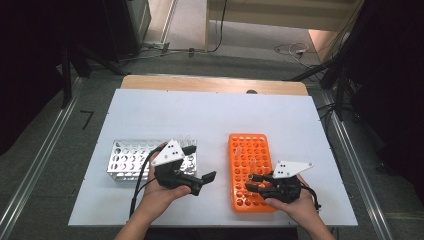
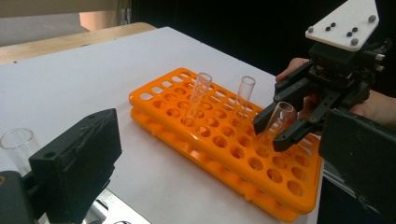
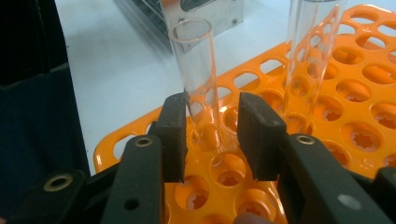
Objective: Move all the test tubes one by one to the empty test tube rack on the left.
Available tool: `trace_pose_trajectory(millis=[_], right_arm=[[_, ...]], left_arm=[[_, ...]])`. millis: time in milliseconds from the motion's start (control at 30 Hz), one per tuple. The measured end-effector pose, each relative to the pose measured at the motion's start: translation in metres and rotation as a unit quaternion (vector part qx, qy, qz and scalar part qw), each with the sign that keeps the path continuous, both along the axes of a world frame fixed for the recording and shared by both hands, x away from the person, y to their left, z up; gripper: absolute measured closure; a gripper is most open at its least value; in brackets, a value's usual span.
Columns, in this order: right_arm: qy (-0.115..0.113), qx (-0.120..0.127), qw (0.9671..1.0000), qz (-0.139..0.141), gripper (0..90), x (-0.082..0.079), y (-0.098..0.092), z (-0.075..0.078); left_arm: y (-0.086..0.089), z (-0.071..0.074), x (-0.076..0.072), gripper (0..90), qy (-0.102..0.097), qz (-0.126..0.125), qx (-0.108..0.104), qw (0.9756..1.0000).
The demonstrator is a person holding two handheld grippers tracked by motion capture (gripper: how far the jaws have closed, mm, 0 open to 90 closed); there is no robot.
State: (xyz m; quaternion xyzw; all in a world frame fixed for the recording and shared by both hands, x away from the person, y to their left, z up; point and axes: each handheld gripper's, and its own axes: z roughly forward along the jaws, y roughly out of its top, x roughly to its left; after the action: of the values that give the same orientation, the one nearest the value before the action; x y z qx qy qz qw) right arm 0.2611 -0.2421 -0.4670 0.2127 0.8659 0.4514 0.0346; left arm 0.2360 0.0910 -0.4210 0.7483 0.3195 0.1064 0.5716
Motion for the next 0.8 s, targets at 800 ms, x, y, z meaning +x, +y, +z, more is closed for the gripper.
trace_pose_trajectory(millis=[800], right_arm=[[-0.023, -0.016, 0.9996, 0.000, 73.6, -0.0032, 0.0066, -0.0032]], left_arm=[[-0.0042, -0.0009, -0.0005, 0.0, 0.001, -0.004, 0.004, 1.0000]])
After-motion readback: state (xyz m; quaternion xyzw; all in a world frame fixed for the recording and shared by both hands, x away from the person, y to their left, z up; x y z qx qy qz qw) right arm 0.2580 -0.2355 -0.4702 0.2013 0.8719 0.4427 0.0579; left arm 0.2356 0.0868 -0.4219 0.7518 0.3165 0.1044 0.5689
